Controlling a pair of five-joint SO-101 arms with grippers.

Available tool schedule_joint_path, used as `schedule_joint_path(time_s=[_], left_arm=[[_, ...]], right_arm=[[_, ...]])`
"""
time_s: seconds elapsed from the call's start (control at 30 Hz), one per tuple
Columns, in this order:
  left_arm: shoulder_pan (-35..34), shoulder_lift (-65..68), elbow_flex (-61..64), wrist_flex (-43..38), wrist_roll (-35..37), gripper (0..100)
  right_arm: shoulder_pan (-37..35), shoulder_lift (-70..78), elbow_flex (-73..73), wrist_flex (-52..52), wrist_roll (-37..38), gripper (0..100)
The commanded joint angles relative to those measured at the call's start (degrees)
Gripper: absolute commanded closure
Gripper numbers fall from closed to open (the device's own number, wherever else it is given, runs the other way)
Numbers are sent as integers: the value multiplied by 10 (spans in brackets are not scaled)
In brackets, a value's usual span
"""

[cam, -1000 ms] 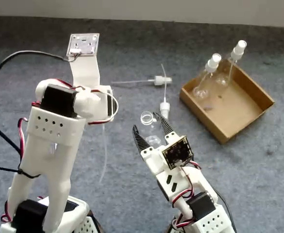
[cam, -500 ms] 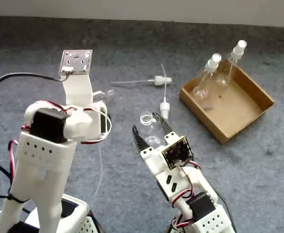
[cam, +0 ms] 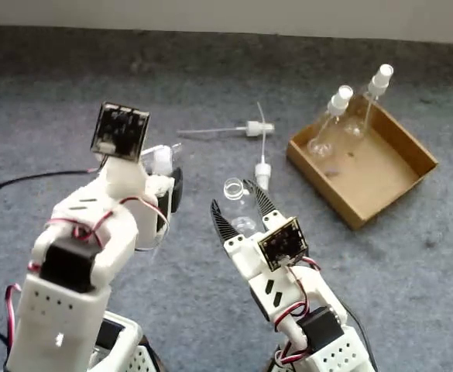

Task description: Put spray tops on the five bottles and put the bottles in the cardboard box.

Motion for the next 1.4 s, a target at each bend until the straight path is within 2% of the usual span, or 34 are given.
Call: schedule_joint_path(time_s=[0.0,0.07,0.17,0.27,0.5,0.73,0.83,1.0,1.13,1.27,1.37], left_arm=[[11,-135,80,-198,10,955],[9,-186,116,-272,27,956],[11,-254,160,-357,33,998],[11,-305,191,-418,33,990],[12,-362,234,-525,33,990],[15,-362,236,-534,35,990],[71,-366,234,-534,58,990],[150,-361,236,-534,44,990],[182,-361,237,-532,43,990],[184,-362,271,-531,43,990],[187,-364,299,-531,43,990]], right_arm=[[-8,4,70,-7,-7,892],[-8,4,70,-7,-14,892],[-8,4,70,-7,-81,892],[-7,4,70,-7,-128,892],[-10,4,70,-7,-127,892],[-69,9,70,-4,-123,892],[-68,5,70,-4,-123,892],[-65,7,70,-3,-123,892],[-19,7,70,-3,-123,892],[39,5,70,-3,-122,892],[54,5,68,-3,-121,892]])
